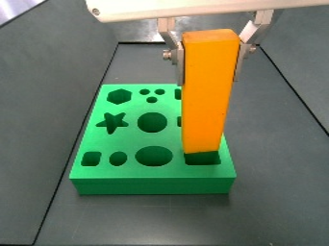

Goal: Pick up the rectangle object. Move up. Move to above the board. Insert the rectangle object.
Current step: Insert the rectangle object.

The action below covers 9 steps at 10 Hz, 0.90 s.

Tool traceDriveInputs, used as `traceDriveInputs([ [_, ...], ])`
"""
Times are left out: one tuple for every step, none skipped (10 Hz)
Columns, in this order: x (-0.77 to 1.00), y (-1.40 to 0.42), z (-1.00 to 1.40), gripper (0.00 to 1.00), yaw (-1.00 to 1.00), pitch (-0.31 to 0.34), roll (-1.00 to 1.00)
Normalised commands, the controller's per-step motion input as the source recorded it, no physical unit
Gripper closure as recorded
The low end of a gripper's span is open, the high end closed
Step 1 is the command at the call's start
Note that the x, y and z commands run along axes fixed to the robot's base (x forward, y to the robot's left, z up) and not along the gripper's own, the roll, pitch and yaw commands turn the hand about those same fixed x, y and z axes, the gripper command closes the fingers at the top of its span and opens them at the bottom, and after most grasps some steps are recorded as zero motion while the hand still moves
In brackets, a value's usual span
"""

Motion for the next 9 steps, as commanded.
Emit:
traceDriveInputs([
  [0.00,-0.19,-0.08,1.00,0.00,0.000,0.08],
  [0.08,-0.27,-0.09,1.00,-0.01,0.000,0.12],
  [0.11,-0.26,-0.10,1.00,-0.02,0.000,0.11],
  [0.25,-0.19,-0.09,1.00,0.00,0.000,0.13],
  [0.32,-0.11,-0.05,1.00,0.00,0.001,0.16],
  [0.33,-0.09,-0.02,1.00,0.00,0.010,0.16],
  [0.28,-0.05,0.00,1.00,0.00,0.017,0.15],
  [0.16,0.00,0.00,1.00,0.00,0.021,0.11],
  [0.00,0.05,0.00,1.00,-0.01,0.000,0.10],
])
